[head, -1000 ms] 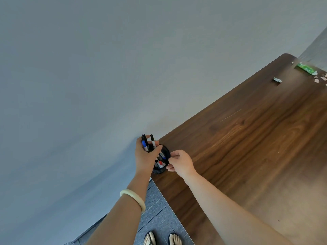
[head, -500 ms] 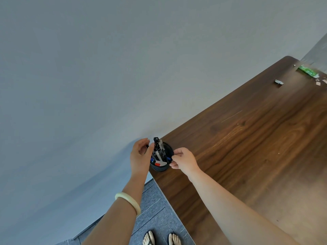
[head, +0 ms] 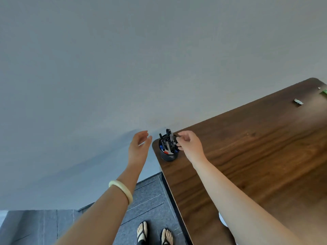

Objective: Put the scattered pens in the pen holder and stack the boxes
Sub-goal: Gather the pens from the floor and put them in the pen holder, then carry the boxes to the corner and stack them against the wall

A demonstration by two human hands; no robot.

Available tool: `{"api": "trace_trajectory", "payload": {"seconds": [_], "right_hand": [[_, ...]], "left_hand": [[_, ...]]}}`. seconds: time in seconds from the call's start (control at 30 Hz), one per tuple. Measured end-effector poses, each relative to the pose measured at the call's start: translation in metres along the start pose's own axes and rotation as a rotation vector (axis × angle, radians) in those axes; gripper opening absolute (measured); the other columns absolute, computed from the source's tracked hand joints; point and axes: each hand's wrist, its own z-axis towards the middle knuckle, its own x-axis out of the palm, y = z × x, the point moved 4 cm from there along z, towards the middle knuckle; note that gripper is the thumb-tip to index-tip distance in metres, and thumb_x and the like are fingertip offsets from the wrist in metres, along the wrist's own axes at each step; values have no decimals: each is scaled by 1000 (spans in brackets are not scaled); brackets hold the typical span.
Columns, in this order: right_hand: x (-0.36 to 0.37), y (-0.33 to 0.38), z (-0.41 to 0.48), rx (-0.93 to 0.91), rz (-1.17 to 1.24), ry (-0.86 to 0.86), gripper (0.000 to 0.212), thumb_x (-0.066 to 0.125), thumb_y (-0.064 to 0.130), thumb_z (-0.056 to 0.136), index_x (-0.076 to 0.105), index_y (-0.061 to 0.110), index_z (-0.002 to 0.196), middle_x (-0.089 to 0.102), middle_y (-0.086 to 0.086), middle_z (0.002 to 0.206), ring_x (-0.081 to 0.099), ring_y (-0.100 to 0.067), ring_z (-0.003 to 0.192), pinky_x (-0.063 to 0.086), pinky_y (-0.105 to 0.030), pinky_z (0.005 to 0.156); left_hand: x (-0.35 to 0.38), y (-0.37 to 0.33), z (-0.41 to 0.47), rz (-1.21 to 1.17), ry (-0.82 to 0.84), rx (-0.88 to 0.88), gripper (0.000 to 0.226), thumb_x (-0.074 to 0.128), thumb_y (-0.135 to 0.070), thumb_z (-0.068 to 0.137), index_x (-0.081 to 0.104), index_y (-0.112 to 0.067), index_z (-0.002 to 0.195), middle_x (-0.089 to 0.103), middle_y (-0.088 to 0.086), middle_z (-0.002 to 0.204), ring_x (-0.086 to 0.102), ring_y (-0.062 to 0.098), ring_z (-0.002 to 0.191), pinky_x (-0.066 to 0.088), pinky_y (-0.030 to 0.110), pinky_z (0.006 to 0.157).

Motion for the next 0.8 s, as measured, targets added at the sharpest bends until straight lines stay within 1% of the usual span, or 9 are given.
{"api": "trace_trajectory", "payload": {"seconds": [0.07, 0.13, 0.17, 0.23, 0.27, 0.33, 0.47, 0.63, 0.8], "right_hand": [[16, 8, -9, -25, 28, 55, 13, 57, 13, 89, 59, 26, 91, 60, -3, 96, 64, -24, 98, 55, -41, 88], [39, 17, -21, -28, 59, 146, 10, 55, 10, 91, 58, 17, 97, 58, -2, 92, 63, -20, 86, 55, -32, 79], [53, 21, -28, -34, 58, 193, 10, 53, 8, 92, 57, 12, 100, 56, -3, 90, 62, -16, 80, 54, -27, 73], [83, 26, -46, -51, 29, 280, 9, 53, 8, 92, 57, 7, 100, 56, -3, 88, 59, -10, 70, 52, -20, 64], [98, 29, -57, -61, 12, 323, 9, 53, 8, 92, 58, 7, 99, 56, -4, 88, 59, -9, 69, 52, -20, 63], [130, 35, -80, -83, -27, 412, 7, 55, 9, 91, 59, 8, 97, 58, -5, 90, 60, -10, 69, 53, -21, 63], [194, 48, -143, -148, -118, 582, 6, 55, 11, 90, 59, 15, 90, 59, -4, 90, 61, -11, 70, 52, -20, 61], [279, 49, -260, -249, -226, 783, 7, 52, 11, 91, 58, 11, 95, 60, -3, 87, 58, -12, 71, 50, -24, 66], [368, 9, -438, -322, -326, 1078, 6, 52, 9, 91, 58, 10, 93, 60, -4, 84, 56, -11, 69, 48, -23, 63]], "left_hand": [[-22, 5, -12, -22, -41, 1, 22, 59, -18, 90, 59, -18, 112, 64, 0, 112, 59, 13, 101, 44, 26, 92], [-52, 13, -27, -57, -95, -22, 16, 57, -18, 90, 59, -27, 103, 65, 1, 104, 63, 20, 97, 48, 35, 89], [-70, 17, -36, -76, -131, -40, 16, 56, -17, 91, 58, -30, 100, 64, 2, 101, 65, 21, 92, 49, 37, 85], [-109, 27, -60, -115, -219, -77, 14, 54, -16, 93, 56, -23, 104, 63, 5, 99, 65, 19, 83, 49, 32, 76], [-129, 31, -74, -133, -270, -95, 17, 51, -16, 94, 55, -18, 110, 63, 6, 97, 65, 17, 81, 49, 29, 74], [-169, 40, -104, -167, -364, -112, 22, 47, -17, 96, 53, -13, 117, 64, 4, 94, 64, 15, 79, 49, 26, 72], [-247, 63, -175, -269, -557, -134, 24, 45, -18, 97, 53, -11, 118, 65, 6, 95, 64, 18, 79, 49, 28, 72], [-345, 98, -299, -331, -809, -142, 24, 43, -21, 98, 52, -11, 118, 64, 5, 97, 63, 19, 82, 52, 27, 72], [-440, 161, -480, -371, -1047, -176, 21, 45, -22, 97, 52, -16, 116, 64, 8, 104, 65, 24, 89, 50, 28, 72]]}}
